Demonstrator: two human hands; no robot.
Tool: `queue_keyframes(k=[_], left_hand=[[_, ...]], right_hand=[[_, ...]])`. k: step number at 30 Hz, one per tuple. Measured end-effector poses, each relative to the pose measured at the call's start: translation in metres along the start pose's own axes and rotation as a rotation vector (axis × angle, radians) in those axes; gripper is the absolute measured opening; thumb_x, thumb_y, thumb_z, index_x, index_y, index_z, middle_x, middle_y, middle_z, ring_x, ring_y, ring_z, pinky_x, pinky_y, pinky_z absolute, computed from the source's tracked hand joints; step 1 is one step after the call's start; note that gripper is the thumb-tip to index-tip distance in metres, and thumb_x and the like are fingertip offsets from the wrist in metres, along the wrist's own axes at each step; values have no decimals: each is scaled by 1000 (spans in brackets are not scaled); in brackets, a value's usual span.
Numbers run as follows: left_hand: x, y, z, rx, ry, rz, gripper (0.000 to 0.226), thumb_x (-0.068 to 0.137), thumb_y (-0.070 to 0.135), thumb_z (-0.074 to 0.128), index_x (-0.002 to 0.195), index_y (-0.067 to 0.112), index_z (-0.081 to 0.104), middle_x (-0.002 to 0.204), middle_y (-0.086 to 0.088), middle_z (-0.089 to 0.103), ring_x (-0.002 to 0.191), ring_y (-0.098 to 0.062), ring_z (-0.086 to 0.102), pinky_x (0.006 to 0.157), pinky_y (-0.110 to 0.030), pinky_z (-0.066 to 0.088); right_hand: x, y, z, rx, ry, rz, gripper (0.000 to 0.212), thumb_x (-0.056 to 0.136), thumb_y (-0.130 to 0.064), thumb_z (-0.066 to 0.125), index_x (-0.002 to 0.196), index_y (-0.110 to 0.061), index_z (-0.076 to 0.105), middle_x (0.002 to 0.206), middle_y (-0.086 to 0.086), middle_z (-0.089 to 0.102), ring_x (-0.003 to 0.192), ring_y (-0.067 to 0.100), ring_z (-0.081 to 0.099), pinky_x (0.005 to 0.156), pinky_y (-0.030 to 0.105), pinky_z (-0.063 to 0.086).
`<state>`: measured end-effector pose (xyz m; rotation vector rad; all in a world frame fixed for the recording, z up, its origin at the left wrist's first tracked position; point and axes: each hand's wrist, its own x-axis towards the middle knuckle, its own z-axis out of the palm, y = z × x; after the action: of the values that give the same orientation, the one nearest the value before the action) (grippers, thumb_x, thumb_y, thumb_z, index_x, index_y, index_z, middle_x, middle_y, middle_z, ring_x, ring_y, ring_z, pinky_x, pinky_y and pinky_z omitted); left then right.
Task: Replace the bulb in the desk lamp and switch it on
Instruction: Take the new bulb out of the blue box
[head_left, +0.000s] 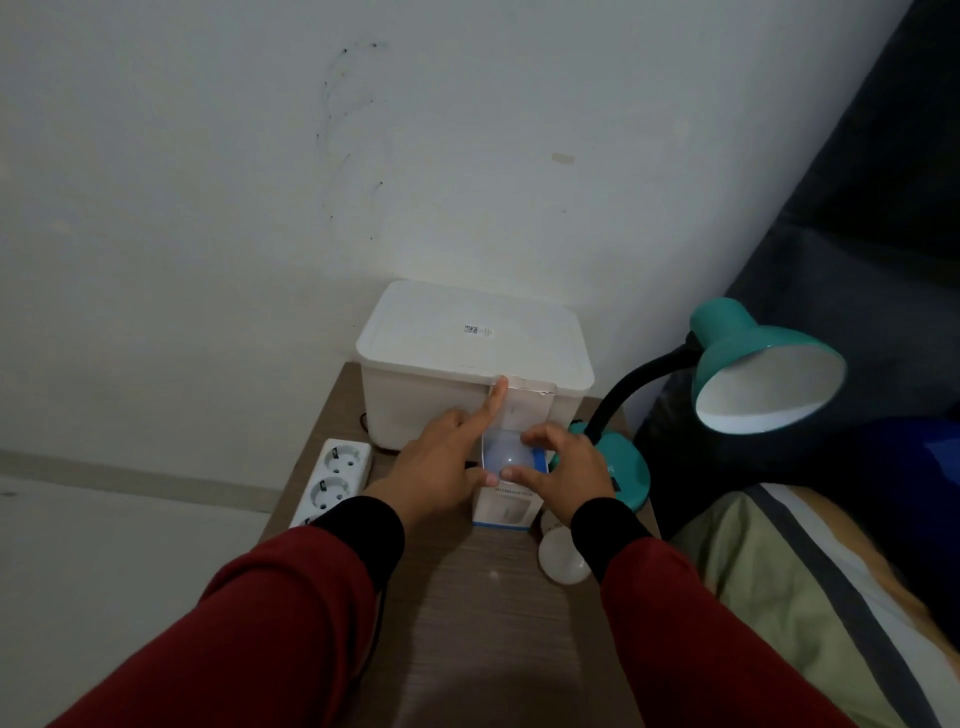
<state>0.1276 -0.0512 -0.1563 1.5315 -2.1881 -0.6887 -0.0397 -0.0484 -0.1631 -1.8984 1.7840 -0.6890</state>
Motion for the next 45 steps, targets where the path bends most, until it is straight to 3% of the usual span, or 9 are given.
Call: queue_keyframes(k=[6,15,23,28,30,34,36,39,45], left_hand=[[0,3,0,-9,-1,-15,111,82,30,68,116,65,-32,134,-7,43,127,-21,40,105,-41,40],[-1,3,4,-6,19,-24,114,82,31,68,111,70,-35,134,-7,44,126,-20,42,104,-40,41],[-6,9,5,11,89,-43,113,81,31,69,112,68,-33,137,-4,40,127,-18,40,101,-37,41],[-10,12,7,46,152,-58,111,80,29,70,130,57,-26,134,-5,40,121,-19,44,95,-37,46],[-11,15,7,56,170,-67,110,81,28,70,137,53,-22,133,-5,40,119,-19,45,92,-35,47],[-15,22,6,69,225,-55,113,79,24,72,138,51,-21,134,-6,37,117,-19,47,88,-34,49],[-18,24,7,85,245,-34,114,79,21,72,134,54,-22,136,-6,35,116,-19,47,89,-34,49],[-22,23,11,112,258,-18,105,80,20,70,138,54,-12,143,-6,29,120,-18,45,95,-36,48],[-27,24,23,230,222,0,61,91,35,53,145,36,24,147,-6,31,130,-19,38,103,-33,43]], right_hand=[[8,-1,1,-37,-16,-4,59,61,-31,86,114,-19,62,113,2,66,110,18,58,97,36,50],[-4,-8,-8,126,94,-3,63,67,-21,83,122,-18,53,117,0,63,110,10,57,87,19,42],[-25,-6,-16,151,159,-45,69,70,-24,81,131,-21,49,118,2,52,99,8,51,88,24,51],[-39,-5,-25,71,124,-82,72,79,-32,71,142,-34,37,121,0,46,108,11,46,88,21,37],[-46,-5,-29,125,154,-39,62,83,-30,66,139,-36,40,122,4,46,105,12,47,86,17,37],[-59,-8,-38,296,255,51,42,91,-20,56,131,-30,53,112,3,38,90,3,43,69,-9,33],[-63,-10,-40,343,304,77,37,90,-26,50,127,-26,56,113,2,39,97,10,46,75,-2,36],[-68,-15,-40,485,368,99,39,83,-38,46,120,-28,55,114,-2,43,111,18,49,93,29,46],[-67,-15,-32,571,468,130,21,88,-35,59,107,-34,49,117,1,52,107,19,56,88,35,54]])
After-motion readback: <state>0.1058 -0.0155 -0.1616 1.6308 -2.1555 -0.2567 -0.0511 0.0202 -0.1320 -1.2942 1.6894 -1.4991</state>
